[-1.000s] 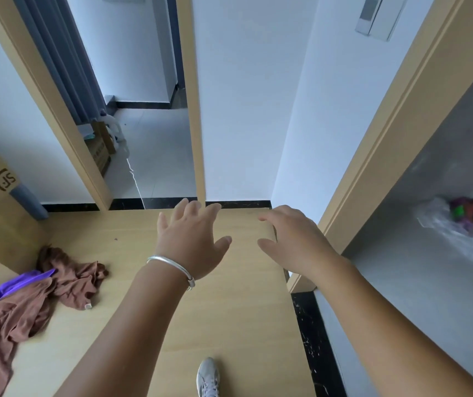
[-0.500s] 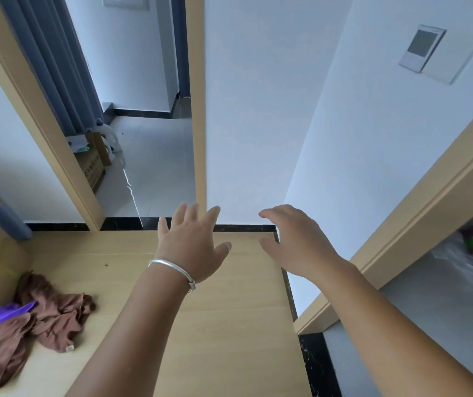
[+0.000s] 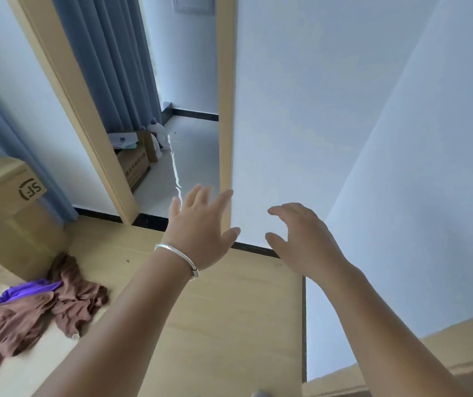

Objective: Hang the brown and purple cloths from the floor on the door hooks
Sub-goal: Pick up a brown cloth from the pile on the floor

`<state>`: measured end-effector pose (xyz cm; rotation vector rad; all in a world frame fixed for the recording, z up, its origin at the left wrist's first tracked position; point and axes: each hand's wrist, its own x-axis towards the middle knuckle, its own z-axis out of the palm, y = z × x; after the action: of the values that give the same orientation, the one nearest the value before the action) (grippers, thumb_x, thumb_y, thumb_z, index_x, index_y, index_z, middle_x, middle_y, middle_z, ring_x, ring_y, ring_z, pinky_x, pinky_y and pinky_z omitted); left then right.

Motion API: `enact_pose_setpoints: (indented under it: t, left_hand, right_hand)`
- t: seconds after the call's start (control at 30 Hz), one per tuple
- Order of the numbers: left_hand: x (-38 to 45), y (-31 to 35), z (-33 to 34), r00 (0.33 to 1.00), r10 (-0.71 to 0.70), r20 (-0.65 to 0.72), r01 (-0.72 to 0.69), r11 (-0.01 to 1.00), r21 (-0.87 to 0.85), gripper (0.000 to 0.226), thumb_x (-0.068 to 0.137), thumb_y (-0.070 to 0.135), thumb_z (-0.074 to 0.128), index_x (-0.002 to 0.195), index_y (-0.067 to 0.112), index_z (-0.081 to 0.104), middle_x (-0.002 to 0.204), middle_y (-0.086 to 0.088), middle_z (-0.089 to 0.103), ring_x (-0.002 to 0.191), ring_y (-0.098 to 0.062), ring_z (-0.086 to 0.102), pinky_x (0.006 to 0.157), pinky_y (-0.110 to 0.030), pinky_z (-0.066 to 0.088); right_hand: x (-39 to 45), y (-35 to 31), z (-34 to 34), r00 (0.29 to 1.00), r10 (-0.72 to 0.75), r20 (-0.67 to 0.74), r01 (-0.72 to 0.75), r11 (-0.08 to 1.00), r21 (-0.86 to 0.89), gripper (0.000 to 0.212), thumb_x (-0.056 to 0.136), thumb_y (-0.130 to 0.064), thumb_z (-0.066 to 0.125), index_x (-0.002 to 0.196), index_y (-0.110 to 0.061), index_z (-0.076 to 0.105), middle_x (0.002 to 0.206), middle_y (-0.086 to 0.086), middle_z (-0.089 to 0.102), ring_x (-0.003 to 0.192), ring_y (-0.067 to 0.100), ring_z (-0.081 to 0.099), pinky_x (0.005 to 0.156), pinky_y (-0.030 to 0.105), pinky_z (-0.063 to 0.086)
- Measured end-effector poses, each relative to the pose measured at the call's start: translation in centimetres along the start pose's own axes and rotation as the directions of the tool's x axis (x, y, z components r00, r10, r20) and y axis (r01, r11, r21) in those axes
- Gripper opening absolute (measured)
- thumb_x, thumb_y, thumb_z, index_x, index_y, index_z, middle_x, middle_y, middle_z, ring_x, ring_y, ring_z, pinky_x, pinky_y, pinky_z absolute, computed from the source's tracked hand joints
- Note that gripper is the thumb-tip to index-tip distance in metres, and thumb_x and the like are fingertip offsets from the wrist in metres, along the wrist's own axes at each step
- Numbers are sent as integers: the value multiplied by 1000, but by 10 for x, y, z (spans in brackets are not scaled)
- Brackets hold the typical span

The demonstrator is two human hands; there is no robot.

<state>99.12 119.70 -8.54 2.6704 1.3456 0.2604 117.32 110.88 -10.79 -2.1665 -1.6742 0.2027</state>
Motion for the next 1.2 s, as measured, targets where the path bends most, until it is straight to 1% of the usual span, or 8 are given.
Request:
enact_pose_setpoints:
  t: [0.13, 0.33, 0.47, 0.63, 0.8, 1.0, 1.07, 1.2]
  left_hand:
    - [28, 0, 1, 991, -130, -35, 130, 992, -2, 67, 93, 55, 43, 150, 35, 15, 158, -3, 15, 148, -21, 2, 118, -53, 9]
    - [47, -45, 5, 940, -334, -63, 334, 943, -14, 69, 92, 55, 44, 150, 35, 12, 159, -3, 16, 148, -23, 3, 117, -53, 8]
    - [66, -96, 8, 896, -435, -86, 433, 900, -37, 71, 92, 57, 44, 150, 35, 11, 158, -2, 16, 148, -22, 3, 117, -53, 8]
    - [97, -189, 5, 826, -548, -131, 547, 836, -50, 70, 92, 56, 45, 150, 35, 12, 156, -1, 19, 148, -24, 4, 117, -57, 13]
    - [117, -299, -5, 727, -667, -163, 660, 744, -102, 70, 90, 56, 46, 148, 35, 12, 156, -3, 20, 147, -26, 6, 115, -58, 15]
    - [111, -407, -15, 612, -778, -144, 770, 627, -118, 77, 89, 59, 47, 151, 35, 7, 159, -5, 14, 148, -25, 3, 117, -56, 12]
    - [99, -434, -16, 566, -810, -153, 805, 583, -111, 77, 89, 58, 47, 151, 34, 8, 159, -6, 15, 148, -26, 4, 117, -56, 12]
    - [74, -477, -13, 445, -884, -145, 877, 463, -130, 77, 88, 59, 48, 151, 35, 11, 159, -6, 16, 148, -25, 6, 116, -53, 13]
  right_hand:
    - [49, 10, 0, 991, -128, 46, 127, 992, 28, 48, 91, -35, 56, 138, -29, 45, 138, -8, 45, 130, 12, 38, 107, 31, 32]
    - [115, -15, 26, 951, -276, 138, 266, 960, 90, 50, 91, -34, 56, 139, -29, 44, 138, -8, 45, 129, 13, 38, 106, 31, 34]
    - [166, -50, 55, 915, -353, 197, 340, 935, 98, 48, 90, -36, 54, 137, -31, 45, 136, -11, 45, 124, 12, 42, 102, 30, 35]
    - [245, -118, 94, 852, -462, 247, 461, 885, 63, 51, 89, -33, 54, 139, -28, 43, 137, -7, 46, 124, 15, 41, 100, 30, 37]
    - [323, -207, 132, 779, -548, 305, 562, 826, 52, 54, 90, -30, 55, 142, -28, 39, 140, -6, 42, 125, 16, 41, 102, 33, 37]
    - [386, -314, 184, 678, -654, 336, 670, 738, 83, 57, 90, -28, 56, 143, -29, 36, 142, -6, 39, 126, 15, 39, 104, 34, 35]
    - [394, -346, 204, 625, -696, 353, 711, 694, 112, 57, 89, -26, 57, 143, -28, 36, 141, -5, 40, 126, 16, 38, 105, 36, 35]
    - [406, -402, 245, 495, -772, 399, 790, 591, 165, 60, 89, -27, 57, 145, -27, 34, 145, -4, 37, 133, 14, 33, 112, 36, 27]
